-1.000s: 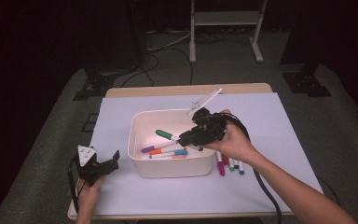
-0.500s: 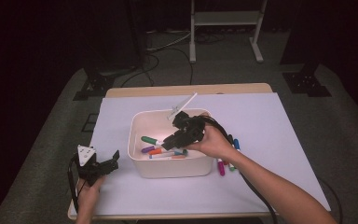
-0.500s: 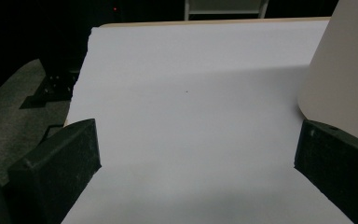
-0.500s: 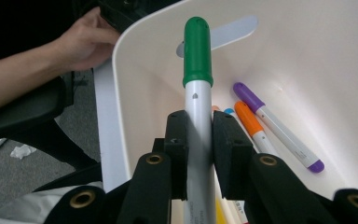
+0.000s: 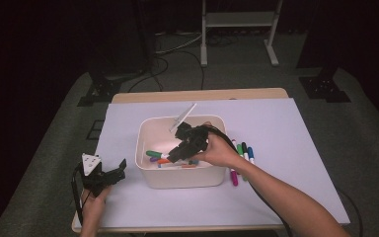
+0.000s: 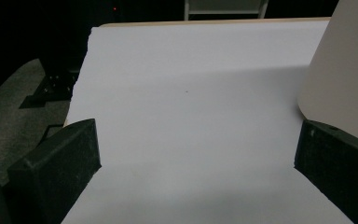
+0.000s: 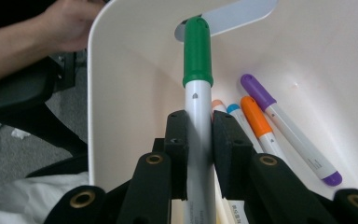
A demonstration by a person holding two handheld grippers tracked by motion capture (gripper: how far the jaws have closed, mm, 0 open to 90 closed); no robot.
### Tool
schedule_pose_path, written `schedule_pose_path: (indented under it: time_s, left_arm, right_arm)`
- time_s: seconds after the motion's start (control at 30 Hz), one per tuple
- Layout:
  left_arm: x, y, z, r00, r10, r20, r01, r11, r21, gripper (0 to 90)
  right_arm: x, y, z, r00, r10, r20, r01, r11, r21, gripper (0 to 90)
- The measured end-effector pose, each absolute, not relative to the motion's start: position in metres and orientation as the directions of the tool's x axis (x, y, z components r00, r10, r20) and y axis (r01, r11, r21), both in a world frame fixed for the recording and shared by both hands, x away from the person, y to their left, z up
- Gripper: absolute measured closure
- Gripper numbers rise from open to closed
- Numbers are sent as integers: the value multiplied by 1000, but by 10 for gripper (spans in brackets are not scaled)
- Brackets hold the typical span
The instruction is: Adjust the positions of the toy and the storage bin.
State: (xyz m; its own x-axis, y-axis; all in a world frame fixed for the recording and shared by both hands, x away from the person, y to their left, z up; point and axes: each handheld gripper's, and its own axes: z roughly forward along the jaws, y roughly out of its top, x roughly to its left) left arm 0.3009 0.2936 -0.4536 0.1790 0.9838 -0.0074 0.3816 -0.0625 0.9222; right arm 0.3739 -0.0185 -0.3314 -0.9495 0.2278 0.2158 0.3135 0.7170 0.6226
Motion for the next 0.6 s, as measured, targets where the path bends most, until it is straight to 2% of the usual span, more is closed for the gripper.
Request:
schedule_pose_path:
  time_s: [0.4, 0.6]
  left_arm:
    - [301, 294, -454, 178, 984, -8, 382, -62, 922, 0]
    - [301, 294, -454, 180, 984, -8, 381, -62, 923, 0]
  right_arm:
    - [371, -5, -345, -967, 191, 170, 255, 790, 557, 756]
    - [371, -4, -345, -966, 197, 168, 258, 794, 551, 741]
